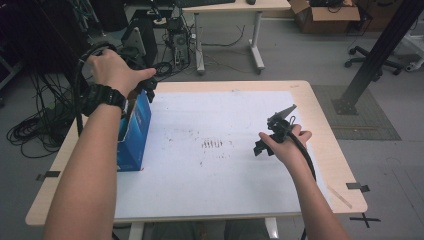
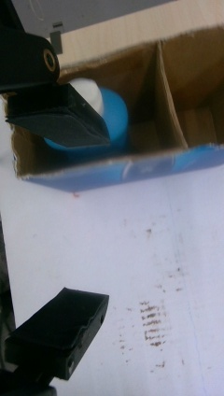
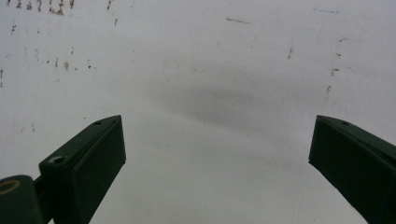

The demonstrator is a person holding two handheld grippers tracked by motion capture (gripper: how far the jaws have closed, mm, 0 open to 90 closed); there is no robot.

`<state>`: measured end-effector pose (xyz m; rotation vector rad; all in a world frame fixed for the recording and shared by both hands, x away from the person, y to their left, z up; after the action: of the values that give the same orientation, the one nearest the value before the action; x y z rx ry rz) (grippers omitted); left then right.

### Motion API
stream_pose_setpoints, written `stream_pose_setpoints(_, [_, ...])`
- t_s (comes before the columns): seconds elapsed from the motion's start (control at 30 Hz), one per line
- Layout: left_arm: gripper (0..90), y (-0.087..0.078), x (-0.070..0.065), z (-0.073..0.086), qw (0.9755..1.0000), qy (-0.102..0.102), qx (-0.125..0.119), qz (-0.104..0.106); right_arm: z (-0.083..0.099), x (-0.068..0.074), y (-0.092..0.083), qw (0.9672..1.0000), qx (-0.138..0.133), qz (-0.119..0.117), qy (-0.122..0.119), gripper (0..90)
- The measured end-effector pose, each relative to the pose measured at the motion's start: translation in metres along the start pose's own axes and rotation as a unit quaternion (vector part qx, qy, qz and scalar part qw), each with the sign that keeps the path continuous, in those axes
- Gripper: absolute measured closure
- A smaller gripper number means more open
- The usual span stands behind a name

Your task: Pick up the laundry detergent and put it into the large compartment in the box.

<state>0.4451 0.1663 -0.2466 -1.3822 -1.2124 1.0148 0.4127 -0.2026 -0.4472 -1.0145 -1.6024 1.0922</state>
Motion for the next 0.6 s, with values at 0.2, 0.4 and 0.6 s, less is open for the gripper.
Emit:
stream_pose_setpoints(0.2, [19.7, 0.006, -0.026, -0.005, 0.9998, 0.015, 0.002, 0.008, 0.002, -0.004, -0.002, 1.0000, -0.002, 0.001, 0.004, 3.9])
stream_pose_setpoints(0.4, [19.4, 0.014, -0.048, -0.008, 0.9994, 0.031, 0.006, 0.017, 0.004, -0.009, -0.003, 1.0000, -0.002, 0.002, 0.007, 3.9])
stream_pose_setpoints(0.6, [17.0, 0.027, -0.064, -0.008, 0.9988, 0.043, 0.014, 0.018, 0.005, -0.009, -0.006, 1.0000, -0.005, 0.002, 0.006, 3.9])
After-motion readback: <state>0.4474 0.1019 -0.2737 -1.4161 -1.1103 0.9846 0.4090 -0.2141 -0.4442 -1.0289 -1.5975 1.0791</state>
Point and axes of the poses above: each handheld gripper's, and its own axes: y roughly forward along the jaws, z roughly out of its underside, x roughly to its left, the point moved 7 cm from there along y, roughly forward along the jaws, and after that the axes turned 1 degree about x, right-handed, at the moved point
